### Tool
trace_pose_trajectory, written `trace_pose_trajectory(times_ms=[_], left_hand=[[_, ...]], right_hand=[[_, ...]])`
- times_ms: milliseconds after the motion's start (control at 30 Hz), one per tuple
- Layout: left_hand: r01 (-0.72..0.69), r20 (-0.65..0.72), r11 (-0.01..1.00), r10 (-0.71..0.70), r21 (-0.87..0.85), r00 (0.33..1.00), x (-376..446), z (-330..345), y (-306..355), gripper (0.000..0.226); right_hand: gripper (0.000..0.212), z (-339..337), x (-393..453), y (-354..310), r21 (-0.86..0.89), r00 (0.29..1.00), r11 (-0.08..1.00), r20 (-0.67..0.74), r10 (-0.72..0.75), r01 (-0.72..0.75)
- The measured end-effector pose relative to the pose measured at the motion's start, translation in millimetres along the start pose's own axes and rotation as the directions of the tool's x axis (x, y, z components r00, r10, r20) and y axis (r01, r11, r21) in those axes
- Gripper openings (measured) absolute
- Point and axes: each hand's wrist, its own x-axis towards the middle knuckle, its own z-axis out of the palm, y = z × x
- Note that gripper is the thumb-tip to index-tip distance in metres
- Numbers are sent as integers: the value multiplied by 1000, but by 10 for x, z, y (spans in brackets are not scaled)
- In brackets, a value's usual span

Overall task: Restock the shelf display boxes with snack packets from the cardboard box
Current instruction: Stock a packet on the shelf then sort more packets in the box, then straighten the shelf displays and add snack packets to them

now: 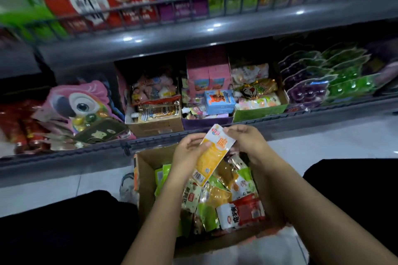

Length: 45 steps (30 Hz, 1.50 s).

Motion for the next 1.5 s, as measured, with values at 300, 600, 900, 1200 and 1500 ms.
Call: trace_pose_trajectory(times_ms=[300, 600, 900, 1200, 1500], left_hand=[[-457, 107, 842, 446, 288, 889, -383, 11, 1162, 62], [-591, 258, 741, 532, 320, 806, -482, 144, 1973, 76], [-580, 358, 793, 495, 185, 792, -502, 389, 2221, 43], [-137, 411, 979, 188, -149, 892, -490, 619, 2494, 50], [-426, 343, 880, 343, 208, 875, -229, 717, 2863, 21]], right_hand=[[10, -165, -546, -1278, 122, 979, 984, 137, -150, 133], [12, -365, -911, -1995, 251, 940, 943, 204, -272, 219], [27, -565, -816, -2089, 418, 900, 876, 240, -363, 241], [6, -728, -679, -2197, 206, 818, 804, 24, -574, 558], [4, -879, -545, -2313, 185, 728, 706, -116, -675, 684]])
